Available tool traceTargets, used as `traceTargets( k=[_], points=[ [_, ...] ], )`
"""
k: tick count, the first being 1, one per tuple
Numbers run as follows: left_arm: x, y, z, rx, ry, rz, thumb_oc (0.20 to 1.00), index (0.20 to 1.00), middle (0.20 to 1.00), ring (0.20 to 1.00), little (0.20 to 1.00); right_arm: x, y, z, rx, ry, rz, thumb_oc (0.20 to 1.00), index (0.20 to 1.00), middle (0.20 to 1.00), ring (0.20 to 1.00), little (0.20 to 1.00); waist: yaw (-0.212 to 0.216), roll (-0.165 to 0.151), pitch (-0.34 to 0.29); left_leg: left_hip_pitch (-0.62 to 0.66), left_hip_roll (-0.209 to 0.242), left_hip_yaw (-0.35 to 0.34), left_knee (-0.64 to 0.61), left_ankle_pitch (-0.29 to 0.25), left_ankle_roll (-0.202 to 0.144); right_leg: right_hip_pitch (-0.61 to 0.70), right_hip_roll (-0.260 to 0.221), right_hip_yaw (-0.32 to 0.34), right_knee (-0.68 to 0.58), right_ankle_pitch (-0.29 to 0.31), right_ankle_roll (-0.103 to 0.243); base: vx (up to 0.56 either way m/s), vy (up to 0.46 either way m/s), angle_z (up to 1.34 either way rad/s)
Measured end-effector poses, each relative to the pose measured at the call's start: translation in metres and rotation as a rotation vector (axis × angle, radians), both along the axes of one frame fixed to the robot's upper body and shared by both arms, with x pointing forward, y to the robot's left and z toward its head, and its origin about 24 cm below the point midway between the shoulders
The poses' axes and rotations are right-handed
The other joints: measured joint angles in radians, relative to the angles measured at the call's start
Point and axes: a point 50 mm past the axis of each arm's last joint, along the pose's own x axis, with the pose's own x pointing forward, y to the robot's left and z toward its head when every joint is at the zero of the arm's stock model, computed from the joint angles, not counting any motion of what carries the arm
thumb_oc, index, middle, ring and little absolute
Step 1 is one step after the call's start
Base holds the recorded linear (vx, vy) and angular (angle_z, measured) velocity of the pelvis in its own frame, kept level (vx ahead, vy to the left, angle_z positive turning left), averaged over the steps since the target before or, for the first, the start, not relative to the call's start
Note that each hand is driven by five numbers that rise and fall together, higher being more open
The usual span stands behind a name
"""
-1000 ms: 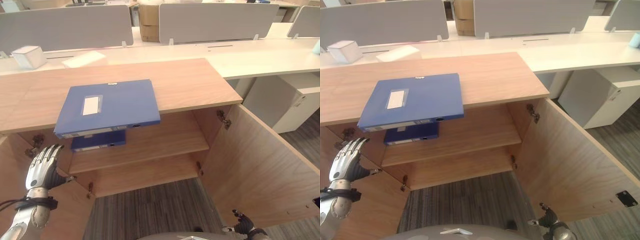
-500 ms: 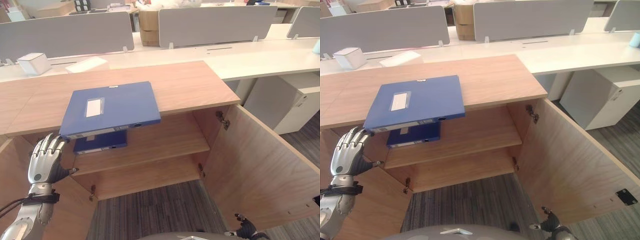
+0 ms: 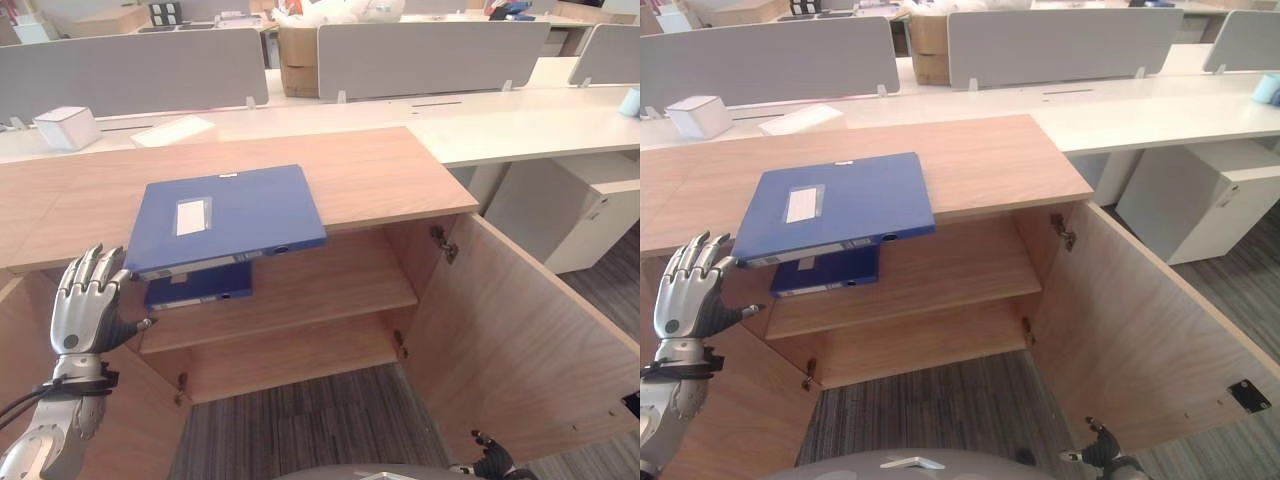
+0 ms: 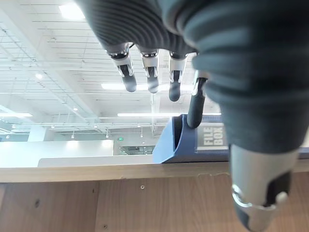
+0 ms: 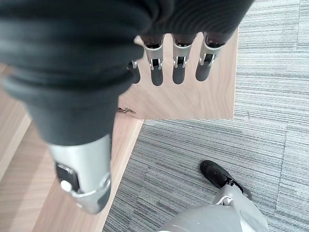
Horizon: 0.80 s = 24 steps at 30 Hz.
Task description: Put the empty folder in the office cabinet
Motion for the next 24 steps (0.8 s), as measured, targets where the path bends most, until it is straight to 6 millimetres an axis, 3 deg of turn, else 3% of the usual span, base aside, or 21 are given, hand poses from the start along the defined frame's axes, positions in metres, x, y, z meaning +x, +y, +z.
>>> traceTargets(
  k=[8,15,24],
  points=[
    [0.004,-0.005,0.011,0.016,-0.053,-0.042,1.0,1.0,1.0,1.0,1.0,0.001,0.005,-0.001,0.013,0.0,-0.002,1.0,1.0,1.0,1.0,1.0,0.0,-0.012,0.003,0.001,0.001,0.001,0.0,-0.003,0.004,0.0,0.0,0.0,0.0,0.0,0.0,0.0,0.0,0.0],
    [0.03,-0.015,0.023,0.058,-0.075,-0.128,1.0,1.0,1.0,1.0,1.0,0.003,0.008,-0.002,0.02,-0.002,0.019,1.0,1.0,1.0,1.0,1.0,-0.018,-0.013,0.002,0.005,0.0,0.013,0.0,0.005,0.004,-0.003,0.003,0.012,0.0,0.005,-0.003,0.01,0.0,-0.04],
    [0.049,0.001,0.002,0.106,0.035,-0.061,1.0,1.0,1.0,1.0,1.0,0.004,0.008,-0.001,0.02,-0.008,0.017,1.0,1.0,1.0,1.0,1.0,-0.071,0.001,0.004,0.017,0.0,0.04,0.0,0.001,0.002,-0.004,0.01,0.036,0.0,0.008,-0.005,0.02,0.012,-0.09]
  ],
)
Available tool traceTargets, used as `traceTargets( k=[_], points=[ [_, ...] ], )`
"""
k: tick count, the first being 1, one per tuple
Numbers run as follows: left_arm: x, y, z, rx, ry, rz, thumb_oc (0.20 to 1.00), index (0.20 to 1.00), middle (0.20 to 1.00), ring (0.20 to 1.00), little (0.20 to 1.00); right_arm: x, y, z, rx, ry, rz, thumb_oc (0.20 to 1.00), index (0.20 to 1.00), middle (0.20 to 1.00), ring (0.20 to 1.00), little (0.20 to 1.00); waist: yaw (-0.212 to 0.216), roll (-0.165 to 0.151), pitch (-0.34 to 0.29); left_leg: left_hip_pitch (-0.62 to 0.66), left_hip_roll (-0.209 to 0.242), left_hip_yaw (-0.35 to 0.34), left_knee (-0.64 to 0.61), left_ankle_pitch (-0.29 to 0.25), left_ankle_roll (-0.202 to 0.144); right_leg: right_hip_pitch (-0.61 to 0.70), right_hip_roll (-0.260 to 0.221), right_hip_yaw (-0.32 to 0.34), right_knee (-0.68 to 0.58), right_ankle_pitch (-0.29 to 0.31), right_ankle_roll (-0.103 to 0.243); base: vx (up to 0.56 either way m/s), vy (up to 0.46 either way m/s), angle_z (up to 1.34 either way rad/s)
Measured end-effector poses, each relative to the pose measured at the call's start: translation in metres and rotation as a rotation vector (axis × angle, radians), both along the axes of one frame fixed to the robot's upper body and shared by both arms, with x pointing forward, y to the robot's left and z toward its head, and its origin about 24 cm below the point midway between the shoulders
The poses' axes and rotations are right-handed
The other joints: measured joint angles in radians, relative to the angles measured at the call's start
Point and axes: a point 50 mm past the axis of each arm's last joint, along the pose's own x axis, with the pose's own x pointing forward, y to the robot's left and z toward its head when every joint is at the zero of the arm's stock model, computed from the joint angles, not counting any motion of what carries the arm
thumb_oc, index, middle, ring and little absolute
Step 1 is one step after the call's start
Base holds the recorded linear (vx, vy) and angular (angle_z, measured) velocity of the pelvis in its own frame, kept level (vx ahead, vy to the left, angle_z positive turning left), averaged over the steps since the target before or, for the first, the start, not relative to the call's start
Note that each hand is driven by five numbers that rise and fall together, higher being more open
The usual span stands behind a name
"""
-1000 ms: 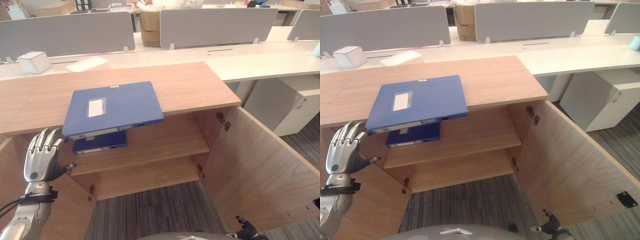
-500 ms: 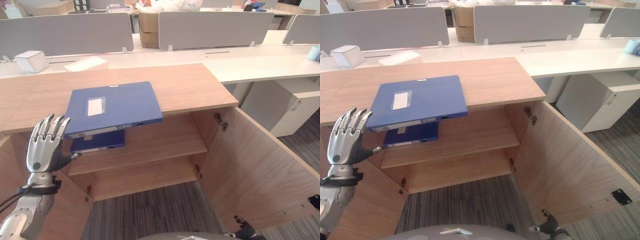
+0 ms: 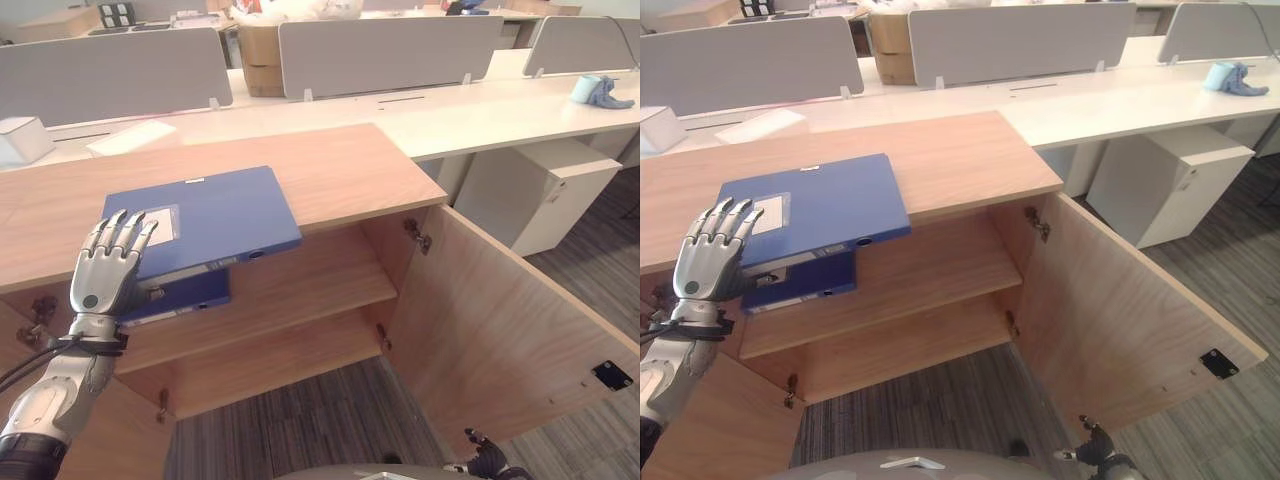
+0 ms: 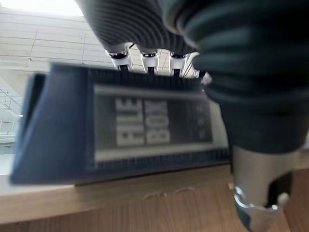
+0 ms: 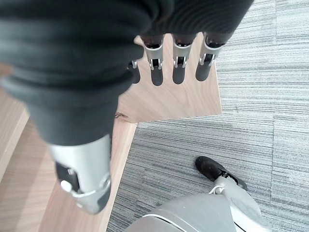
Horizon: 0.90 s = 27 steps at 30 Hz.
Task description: Put the empty folder in the office cabinet
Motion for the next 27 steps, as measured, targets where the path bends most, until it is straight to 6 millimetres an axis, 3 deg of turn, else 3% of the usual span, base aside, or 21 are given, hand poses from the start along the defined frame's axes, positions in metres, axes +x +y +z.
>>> traceTargets(
  k=[4,5,6,7,13,22,24,26,27],
  points=[
    [0.003,0.002,-0.006,0.024,0.026,0.012,1.0,1.0,1.0,1.0,1.0,0.001,0.0,0.0,-0.002,-0.004,-0.001,1.0,1.0,1.0,1.0,1.0,-0.015,-0.002,-0.003,0.003,-0.001,0.011,0.0,-0.001,0.0,-0.004,0.004,0.015,0.0,0.004,0.0,0.02,0.013,-0.09],
    [0.009,0.007,-0.015,0.046,0.068,0.043,1.0,1.0,1.0,1.0,1.0,0.0,-0.001,0.0,-0.002,-0.002,-0.001,1.0,1.0,1.0,1.0,1.0,-0.013,0.005,-0.01,0.01,0.0,0.016,0.0,-0.002,-0.001,-0.002,0.005,0.019,0.0,0.004,0.0,0.02,0.031,-0.15],
    [0.011,0.009,-0.018,0.057,0.085,0.056,0.407,0.407,0.407,0.407,0.407,0.001,0.0,0.0,-0.001,-0.007,0.001,1.0,1.0,1.0,1.0,1.0,-0.014,0.007,-0.009,0.017,0.0,0.025,0.0,-0.006,-0.002,-0.003,0.006,0.022,0.0,0.003,0.001,0.02,0.036,-0.2],
    [0.013,0.008,-0.019,0.061,0.086,0.054,0.2,0.2,0.2,0.2,0.2,-0.001,0.0,0.0,-0.001,-0.004,0.0,1.0,1.0,1.0,1.0,1.0,-0.02,0.005,-0.011,0.019,-0.001,0.03,0.0,-0.01,-0.007,-0.006,0.008,0.031,0.0,0.0,0.001,0.02,0.031,-0.13],
    [0.018,0.021,-0.008,0.13,0.079,0.076,0.2,0.2,0.2,0.2,0.2,0.001,-0.001,0.001,0.011,-0.025,-0.033,1.0,1.0,1.0,1.0,1.0,-0.038,-0.002,-0.032,0.018,0.0,0.045,0.0,-0.01,-0.005,-0.009,0.008,0.044,0.0,0.0,-0.002,0.02,0.022,-0.08],
    [0.023,0.01,0.017,0.125,-0.032,0.028,0.2,0.2,0.2,0.2,0.2,0.001,-0.001,0.001,0.0,-0.037,-0.041,1.0,1.0,1.0,1.0,1.0,-0.026,-0.007,-0.035,0.018,0.0,0.042,0.0,-0.011,-0.005,-0.002,0.006,0.044,0.0,0.0,-0.001,0.0,0.001,0.0],
    [0.021,0.001,0.03,0.097,-0.082,-0.015,0.2,0.2,0.2,0.2,0.2,-0.001,-0.002,0.001,-0.003,-0.034,-0.047,1.0,1.0,1.0,1.0,1.0,-0.017,-0.013,-0.031,0.018,0.0,0.039,0.0,-0.01,-0.003,0.0,0.004,0.041,0.0,0.003,0.003,0.0,0.0,0.0],
    [0.015,-0.023,0.065,0.032,-0.237,-0.149,0.2,0.2,0.2,0.2,0.2,-0.003,-0.002,0.001,-0.004,-0.029,-0.049,1.0,1.0,1.0,1.0,1.0,-0.006,-0.024,-0.024,0.017,0.0,0.032,0.0,-0.009,-0.003,-0.003,0.003,0.037,0.0,0.008,-0.001,-0.01,-0.001,0.07],
    [0.015,-0.023,0.065,0.032,-0.237,-0.149,0.2,0.2,0.2,0.2,0.2,-0.003,-0.002,0.001,-0.004,-0.029,-0.049,1.0,1.0,1.0,1.0,1.0,-0.006,-0.024,-0.024,0.017,0.0,0.032,0.0,-0.009,-0.003,-0.003,0.003,0.037,0.0,0.008,-0.001,-0.01,0.002,0.1]
  ],
)
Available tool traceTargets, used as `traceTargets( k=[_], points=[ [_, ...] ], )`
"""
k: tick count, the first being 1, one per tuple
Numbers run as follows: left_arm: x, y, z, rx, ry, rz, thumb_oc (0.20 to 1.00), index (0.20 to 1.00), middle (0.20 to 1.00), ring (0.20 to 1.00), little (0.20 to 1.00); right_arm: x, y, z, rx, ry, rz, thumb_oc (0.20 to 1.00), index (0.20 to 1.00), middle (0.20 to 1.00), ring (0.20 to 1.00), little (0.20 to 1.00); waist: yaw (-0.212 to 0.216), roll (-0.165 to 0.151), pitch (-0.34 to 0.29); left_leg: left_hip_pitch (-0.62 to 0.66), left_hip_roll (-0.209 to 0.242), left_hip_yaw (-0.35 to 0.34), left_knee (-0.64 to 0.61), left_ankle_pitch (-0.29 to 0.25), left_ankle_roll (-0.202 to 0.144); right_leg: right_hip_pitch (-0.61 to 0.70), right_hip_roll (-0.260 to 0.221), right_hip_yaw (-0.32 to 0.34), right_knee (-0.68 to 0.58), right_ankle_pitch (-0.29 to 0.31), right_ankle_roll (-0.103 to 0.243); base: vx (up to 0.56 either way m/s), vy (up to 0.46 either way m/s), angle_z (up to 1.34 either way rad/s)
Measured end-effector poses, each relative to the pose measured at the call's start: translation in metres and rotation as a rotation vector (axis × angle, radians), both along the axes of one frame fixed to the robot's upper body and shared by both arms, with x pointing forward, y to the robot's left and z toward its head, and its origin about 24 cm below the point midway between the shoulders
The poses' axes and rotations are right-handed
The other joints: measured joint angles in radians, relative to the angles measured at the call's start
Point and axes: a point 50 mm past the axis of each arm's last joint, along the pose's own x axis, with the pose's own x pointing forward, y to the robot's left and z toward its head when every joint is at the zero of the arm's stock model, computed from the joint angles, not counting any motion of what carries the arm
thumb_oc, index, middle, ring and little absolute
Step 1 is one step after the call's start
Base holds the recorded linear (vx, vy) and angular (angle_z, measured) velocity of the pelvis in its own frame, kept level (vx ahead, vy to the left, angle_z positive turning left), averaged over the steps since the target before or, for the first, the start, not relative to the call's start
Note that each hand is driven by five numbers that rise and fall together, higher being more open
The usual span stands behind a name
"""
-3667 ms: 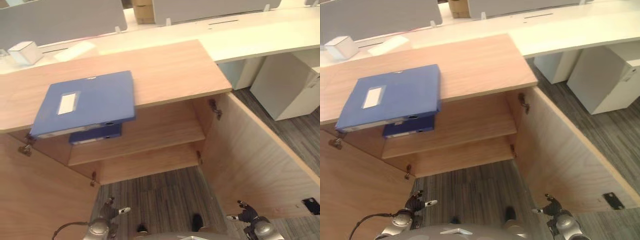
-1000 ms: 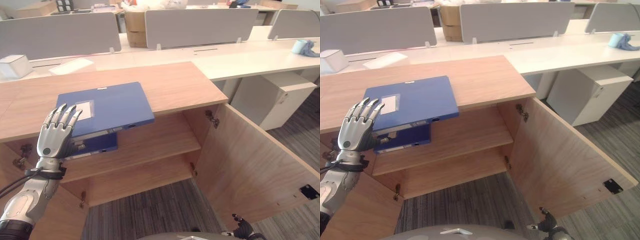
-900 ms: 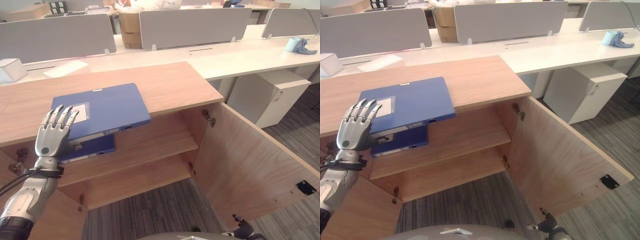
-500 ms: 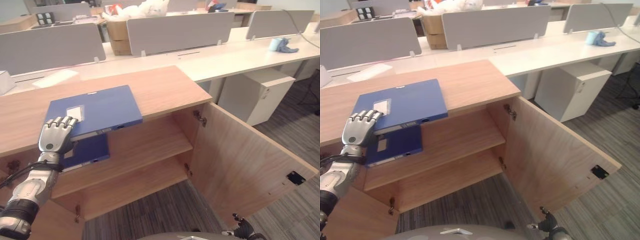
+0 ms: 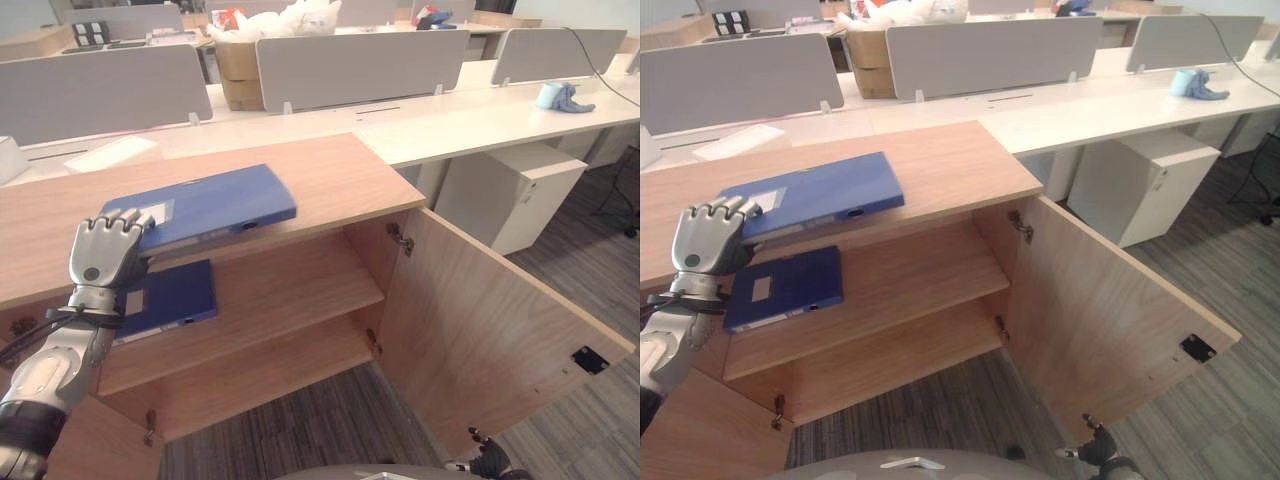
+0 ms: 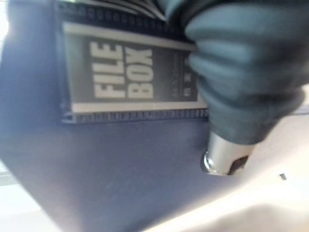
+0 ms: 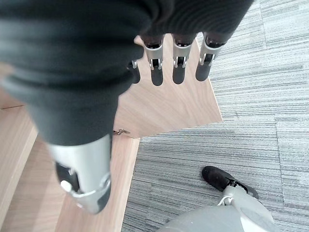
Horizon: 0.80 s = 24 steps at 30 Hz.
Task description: Put the empty folder in the office cabinet
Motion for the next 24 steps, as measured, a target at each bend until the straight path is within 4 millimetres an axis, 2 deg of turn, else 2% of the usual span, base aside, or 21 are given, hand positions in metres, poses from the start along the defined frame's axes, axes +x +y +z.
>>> traceTargets(
  k=[3,5,7,9,10,14,15,17,20,22,24],
  points=[
    [-0.003,-0.018,0.029,-0.109,-0.124,-0.128,0.2,0.2,0.2,0.2,0.2,0.01,0.003,0.002,0.006,-0.027,0.012,1.0,1.0,1.0,1.0,1.0,0.017,-0.009,-0.005,-0.001,-0.001,-0.004,0.0,0.0,0.0,0.001,0.002,-0.004,0.0,0.0,0.001,0.0,0.001,0.01],
    [-0.004,-0.021,0.035,-0.136,-0.15,-0.155,0.2,0.2,0.2,0.2,0.2,0.011,0.002,0.002,0.005,-0.031,0.013,1.0,1.0,1.0,1.0,1.0,0.019,-0.009,-0.005,-0.001,-0.001,-0.004,0.0,0.0,0.0,0.001,0.002,-0.004,0.0,0.0,0.001,0.0,0.0,0.0],
    [-0.009,-0.028,0.053,-0.22,-0.228,-0.23,0.2,0.2,0.2,0.2,0.2,0.012,0.003,0.002,0.006,-0.032,0.015,1.0,1.0,1.0,1.0,1.0,0.023,-0.006,-0.003,0.0,0.0,-0.006,0.0,0.0,0.0,0.004,-0.003,-0.007,0.0,-0.001,-0.001,0.01,-0.006,0.02],
    [-0.013,-0.037,0.065,-0.369,-0.322,-0.297,0.2,0.2,0.2,0.2,0.2,0.011,0.003,0.002,0.006,-0.027,0.017,1.0,1.0,1.0,1.0,1.0,0.024,0.004,0.003,-0.001,-0.002,-0.012,0.0,-0.001,0.0,0.007,-0.006,-0.013,0.0,-0.002,-0.001,0.01,-0.01,0.1],
    [-0.016,-0.045,0.07,-0.529,-0.382,-0.367,0.2,0.2,0.2,0.2,0.2,0.011,0.003,0.002,0.007,-0.025,0.02,1.0,1.0,1.0,1.0,1.0,0.024,0.008,0.006,-0.001,-0.002,-0.02,0.0,-0.001,0.001,0.011,-0.007,-0.02,0.0,-0.003,0.0,0.01,-0.003,0.13],
    [-0.021,-0.054,0.076,-0.859,-0.42,-0.537,0.2,0.2,0.2,0.2,0.2,0.012,0.001,0.003,0.002,-0.025,0.029,1.0,1.0,1.0,1.0,1.0,0.023,0.027,0.012,-0.001,-0.001,-0.023,0.0,-0.002,0.0,0.013,-0.006,-0.023,0.0,-0.009,0.002,0.0,0.001,0.02],
    [-0.021,-0.054,0.076,-0.859,-0.42,-0.537,0.2,0.2,0.2,0.2,0.2,0.012,0.001,0.003,0.002,-0.025,0.029,1.0,1.0,1.0,1.0,1.0,0.023,0.027,0.012,-0.001,-0.001,-0.023,0.0,-0.002,0.0,0.013,-0.006,-0.023,0.0,-0.009,0.002,0.0,0.0,0.0],
    [-0.023,-0.062,0.077,-1.099,-0.414,-0.668,0.2,0.2,0.2,0.2,0.2,0.02,0.002,0.008,0.01,-0.065,0.048,1.0,1.0,1.0,1.0,1.0,0.023,0.034,0.018,-0.002,-0.002,-0.023,0.0,-0.001,0.001,0.012,-0.007,-0.023,0.0,-0.009,0.002,0.0,0.0,0.0],
    [-0.019,-0.077,0.054,-1.506,-0.273,-0.832,0.2,0.2,0.2,0.2,0.2,0.055,0.006,0.039,0.039,-0.252,0.138,1.0,1.0,1.0,1.0,1.0,0.014,0.04,0.023,-0.001,-0.002,-0.022,0.0,0.0,0.002,0.011,-0.007,-0.021,0.0,-0.008,0.002,-0.01,0.004,0.0],
    [-0.019,-0.081,0.037,-1.63,-0.104,-0.85,0.2,0.2,0.2,0.2,0.2,0.079,0.01,0.062,0.059,-0.378,0.19,1.0,1.0,1.0,1.0,1.0,0.007,0.04,0.025,-0.002,0.001,-0.022,0.0,0.001,0.002,0.01,-0.003,-0.02,0.0,-0.007,-0.001,0.0,0.0,0.0],
    [-0.023,-0.077,0.025,-1.678,0.007,-0.832,0.2,0.2,0.2,0.2,0.2,0.091,0.007,0.081,0.062,-0.463,0.222,1.0,1.0,1.0,1.0,1.0,0.006,0.038,0.028,-0.002,0.001,-0.022,0.0,0.001,0.001,0.011,0.003,-0.021,0.0,-0.005,-0.003,-0.02,0.008,0.0]
  ],
)
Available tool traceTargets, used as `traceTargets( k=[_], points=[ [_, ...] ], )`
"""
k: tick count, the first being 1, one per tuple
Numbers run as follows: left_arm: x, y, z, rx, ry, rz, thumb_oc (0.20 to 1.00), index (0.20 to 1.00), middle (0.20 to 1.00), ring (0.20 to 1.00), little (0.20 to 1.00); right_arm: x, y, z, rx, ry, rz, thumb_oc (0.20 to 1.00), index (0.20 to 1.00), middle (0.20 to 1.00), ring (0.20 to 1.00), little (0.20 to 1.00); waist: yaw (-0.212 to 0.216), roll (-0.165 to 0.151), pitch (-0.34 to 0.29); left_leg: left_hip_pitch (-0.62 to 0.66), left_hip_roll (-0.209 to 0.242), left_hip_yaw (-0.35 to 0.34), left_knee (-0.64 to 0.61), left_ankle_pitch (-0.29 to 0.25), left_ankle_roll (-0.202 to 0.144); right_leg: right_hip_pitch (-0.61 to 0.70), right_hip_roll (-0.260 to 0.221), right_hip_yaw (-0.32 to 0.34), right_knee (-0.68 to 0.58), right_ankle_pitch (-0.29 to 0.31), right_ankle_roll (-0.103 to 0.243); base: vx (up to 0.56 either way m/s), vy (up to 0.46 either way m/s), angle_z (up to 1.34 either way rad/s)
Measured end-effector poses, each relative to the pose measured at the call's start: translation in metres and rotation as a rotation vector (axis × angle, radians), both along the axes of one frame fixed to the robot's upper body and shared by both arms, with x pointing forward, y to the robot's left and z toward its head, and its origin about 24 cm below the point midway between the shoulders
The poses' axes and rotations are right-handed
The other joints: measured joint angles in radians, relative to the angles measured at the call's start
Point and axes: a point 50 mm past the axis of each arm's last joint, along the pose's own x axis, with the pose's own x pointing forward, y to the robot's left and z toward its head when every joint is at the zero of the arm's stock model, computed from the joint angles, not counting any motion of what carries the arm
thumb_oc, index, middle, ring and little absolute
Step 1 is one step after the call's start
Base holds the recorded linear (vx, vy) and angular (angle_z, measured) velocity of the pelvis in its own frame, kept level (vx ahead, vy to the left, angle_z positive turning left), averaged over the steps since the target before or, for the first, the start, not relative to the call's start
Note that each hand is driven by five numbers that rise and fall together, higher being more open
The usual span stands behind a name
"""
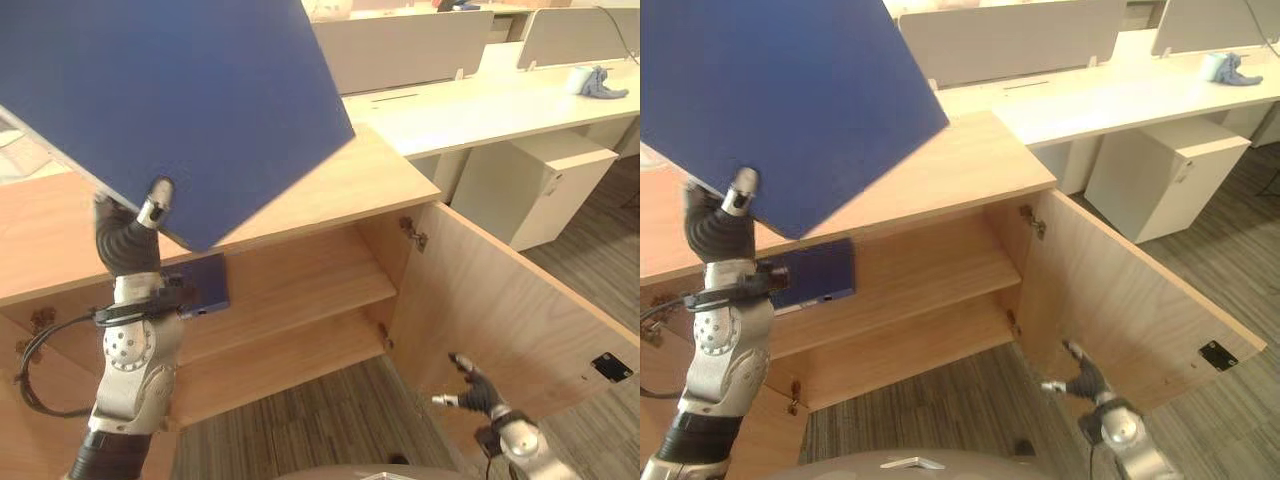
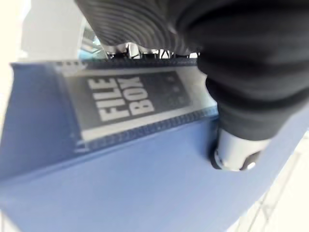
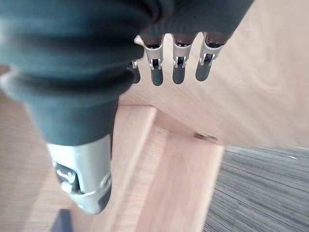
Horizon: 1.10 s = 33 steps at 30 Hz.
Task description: Put the empty folder in the office cabinet
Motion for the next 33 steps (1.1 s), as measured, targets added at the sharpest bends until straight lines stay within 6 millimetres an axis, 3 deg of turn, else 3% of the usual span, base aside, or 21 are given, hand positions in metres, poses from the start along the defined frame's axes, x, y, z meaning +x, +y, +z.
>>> traceTargets(
  k=[1,2,4,5,6,10,15,16,20,29,33],
  points=[
    [0.0,0.0,0.0,0.0,0.0,0.0,0.2,0.2,0.2,0.2,0.2,0.0,0.0,0.0,0.0,0.0,0.0,1.0,1.0,1.0,1.0,1.0,0.0,0.0,0.0,0.0,0.0,0.0,0.0,0.0,0.0,0.0,0.0,0.0,0.0,0.0,0.0,0.0,0.0,0.0],
    [-0.007,0.006,-0.018,-0.035,0.114,-0.064,0.2,0.2,0.2,0.2,0.2,0.013,-0.001,0.031,0.017,-0.111,0.064,1.0,1.0,1.0,1.0,1.0,0.008,0.0,0.018,0.0,-0.002,0.0,0.0,-0.001,0.002,0.007,-0.003,-0.001,0.002,0.0,0.0,0.0,0.0,0.0],
    [-0.011,0.006,-0.03,-0.039,0.203,-0.118,0.2,0.2,0.2,0.2,0.2,0.022,0.001,0.052,0.045,-0.204,0.098,1.0,1.0,1.0,1.0,1.0,0.018,-0.007,0.027,0.002,-0.001,-0.006,0.0,-0.001,0.002,0.006,-0.002,-0.005,0.001,0.0,0.0,-0.02,0.01,0.05],
    [-0.011,0.006,-0.03,-0.039,0.203,-0.118,0.2,0.2,0.2,0.2,0.2,0.022,0.001,0.052,0.045,-0.204,0.098,1.0,1.0,1.0,1.0,1.0,0.018,-0.007,0.027,0.002,-0.001,-0.006,0.0,-0.001,0.002,0.006,-0.002,-0.005,0.001,0.0,0.0,-0.02,0.001,0.05],
    [-0.018,0.01,-0.041,-0.065,0.29,-0.166,0.2,0.2,0.2,0.2,0.2,0.031,0.01,0.074,0.101,-0.27,0.147,1.0,1.0,1.0,1.0,1.0,0.021,-0.01,0.035,0.002,-0.001,-0.006,0.0,-0.001,0.002,0.005,-0.003,-0.006,0.003,0.0,0.0,0.0,0.0,0.0],
    [-0.02,0.012,-0.045,-0.117,0.331,-0.203,0.2,0.2,0.2,0.2,0.2,0.047,0.025,0.107,0.199,-0.395,0.219,1.0,1.0,1.0,1.0,1.0,0.04,-0.016,0.037,0.001,-0.002,-0.007,0.0,-0.002,0.003,0.01,-0.004,-0.008,0.003,0.0,0.0,0.0,0.0,0.0],
    [-0.02,0.011,-0.046,-0.123,0.34,-0.226,0.2,0.2,0.2,0.2,0.2,0.061,0.031,0.132,0.257,-0.487,0.258,1.0,1.0,1.0,1.0,1.0,0.058,-0.021,0.035,0.002,-0.002,-0.013,0.0,-0.001,0.002,0.012,-0.006,-0.015,0.005,0.0,0.0,0.0,-0.003,0.04],
    [-0.02,0.01,-0.046,-0.128,0.341,-0.24,0.2,0.2,0.2,0.2,0.2,0.069,0.038,0.154,0.277,-0.566,0.303,1.0,1.0,1.0,1.0,1.0,0.058,-0.022,0.035,0.002,-0.002,-0.018,0.0,0.0,0.002,0.014,-0.006,-0.021,0.006,0.0,0.001,-0.01,-0.006,0.09],
    [-0.019,0.008,-0.046,-0.115,0.339,-0.27,0.2,0.2,0.2,0.2,0.2,0.087,0.043,0.201,0.331,-0.766,0.335,1.0,1.0,1.0,1.0,1.0,0.069,-0.029,0.033,0.002,-0.002,-0.028,0.0,0.001,0.002,0.022,-0.007,-0.03,0.005,-0.001,0.0,-0.01,-0.003,0.08],
    [-0.019,0.006,-0.046,-0.102,0.337,-0.306,0.2,0.2,0.2,0.2,0.2,0.102,0.035,0.242,0.465,-0.931,0.254,1.0,1.0,1.0,1.0,1.0,0.087,-0.038,0.029,0.002,-0.002,-0.03,0.002,0.001,0.002,0.023,-0.007,-0.032,0.006,-0.001,0.0,0.0,-0.001,0.01],
    [-0.019,0.006,-0.044,-0.076,0.331,-0.335,0.2,0.2,0.2,0.2,0.2,0.115,0.031,0.246,0.489,-0.89,0.259,1.0,1.0,1.0,1.0,1.0,0.096,-0.05,0.022,0.002,-0.002,-0.03,0.001,0.002,0.002,0.023,-0.007,-0.032,0.005,-0.001,0.0,0.0,0.0,0.0]
  ],
)
